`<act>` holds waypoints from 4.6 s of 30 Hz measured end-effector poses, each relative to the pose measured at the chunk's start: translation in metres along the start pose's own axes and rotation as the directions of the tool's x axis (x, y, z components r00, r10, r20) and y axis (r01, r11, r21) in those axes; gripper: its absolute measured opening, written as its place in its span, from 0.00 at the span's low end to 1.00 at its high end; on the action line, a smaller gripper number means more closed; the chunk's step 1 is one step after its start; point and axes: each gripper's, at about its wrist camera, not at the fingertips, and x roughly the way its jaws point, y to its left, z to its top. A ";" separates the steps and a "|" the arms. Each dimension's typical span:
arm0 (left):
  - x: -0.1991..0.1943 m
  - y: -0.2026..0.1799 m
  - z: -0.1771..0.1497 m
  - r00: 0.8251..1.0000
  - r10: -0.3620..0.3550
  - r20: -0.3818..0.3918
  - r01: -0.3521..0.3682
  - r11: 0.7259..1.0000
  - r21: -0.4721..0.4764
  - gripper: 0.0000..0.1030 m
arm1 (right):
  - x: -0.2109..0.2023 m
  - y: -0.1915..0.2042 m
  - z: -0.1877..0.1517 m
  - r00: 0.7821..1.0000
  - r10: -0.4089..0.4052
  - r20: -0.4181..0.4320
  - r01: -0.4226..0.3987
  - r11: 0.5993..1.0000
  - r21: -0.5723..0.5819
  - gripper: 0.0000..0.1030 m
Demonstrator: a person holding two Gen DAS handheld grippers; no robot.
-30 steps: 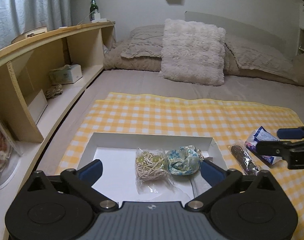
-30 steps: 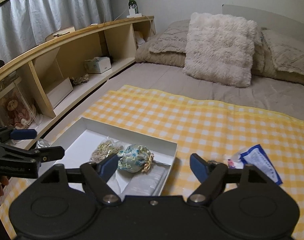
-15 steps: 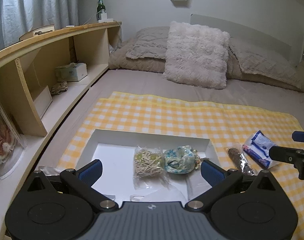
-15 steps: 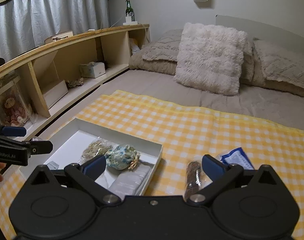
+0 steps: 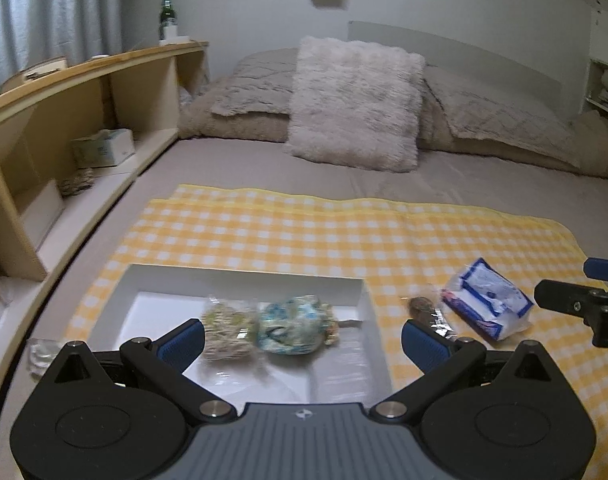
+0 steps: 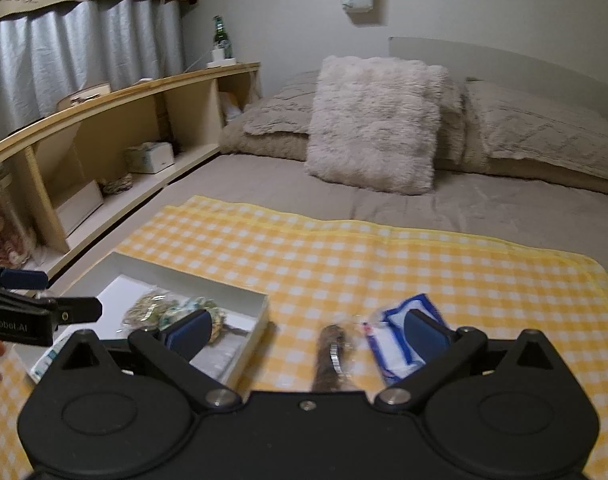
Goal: Organize soft objects
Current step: 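Move both grippers toward the brown strap bag and blue-white packet, then grasp the brown strap bag with the left gripper while the right grasps the blue-white packet, then carry the strap bag and blue-white packet over the white box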
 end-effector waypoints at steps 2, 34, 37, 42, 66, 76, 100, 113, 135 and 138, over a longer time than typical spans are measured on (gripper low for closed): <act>0.004 -0.015 0.001 1.000 -0.017 -0.004 0.017 1.000 0.008 1.00 | -0.002 -0.011 -0.001 1.000 -0.026 0.001 0.026 1.000 0.008 1.00; 0.150 -0.148 -0.010 0.958 -0.161 -0.237 0.159 0.987 -0.028 0.93 | 0.051 -0.138 -0.019 0.975 -0.218 -0.040 0.220 0.973 0.064 1.00; 0.164 -0.151 -0.011 0.954 -0.161 -0.254 0.167 0.986 0.004 0.90 | 0.070 -0.138 -0.018 0.976 -0.207 -0.065 0.208 0.978 0.022 1.00; 0.188 -0.156 -0.013 0.944 -0.161 -0.287 0.178 0.983 0.035 0.87 | 0.101 -0.137 -0.016 0.976 -0.178 -0.128 0.177 0.984 -0.024 0.99; 0.222 -0.155 -0.025 0.913 -0.147 -0.380 0.183 0.981 0.058 0.37 | 0.153 -0.123 -0.037 0.934 -0.090 -0.346 0.063 0.994 -0.090 0.22; 0.172 -0.147 -0.023 0.934 -0.172 -0.314 0.213 0.972 0.098 0.33 | 0.114 -0.119 -0.044 0.922 -0.111 -0.371 0.095 0.994 -0.062 0.15; 0.062 -0.126 0.011 0.980 -0.188 -0.067 0.197 0.967 0.162 0.33 | 0.020 -0.107 -0.018 0.974 -0.145 -0.175 0.169 0.977 0.129 0.14; 0.029 -0.064 0.012 0.995 -0.102 -0.004 0.101 0.980 0.172 0.33 | 0.017 -0.073 -0.003 0.987 -0.108 -0.119 0.127 0.978 0.165 0.14; 0.018 0.052 -0.016 0.998 -0.034 -0.051 0.044 0.978 0.203 0.33 | 0.074 0.031 0.022 0.989 0.081 -0.125 -0.056 0.980 0.191 0.14; 0.020 0.061 -0.022 0.996 -0.043 -0.074 0.059 0.972 0.228 0.33 | 0.084 0.049 0.025 0.986 0.114 -0.125 -0.086 0.973 0.213 0.14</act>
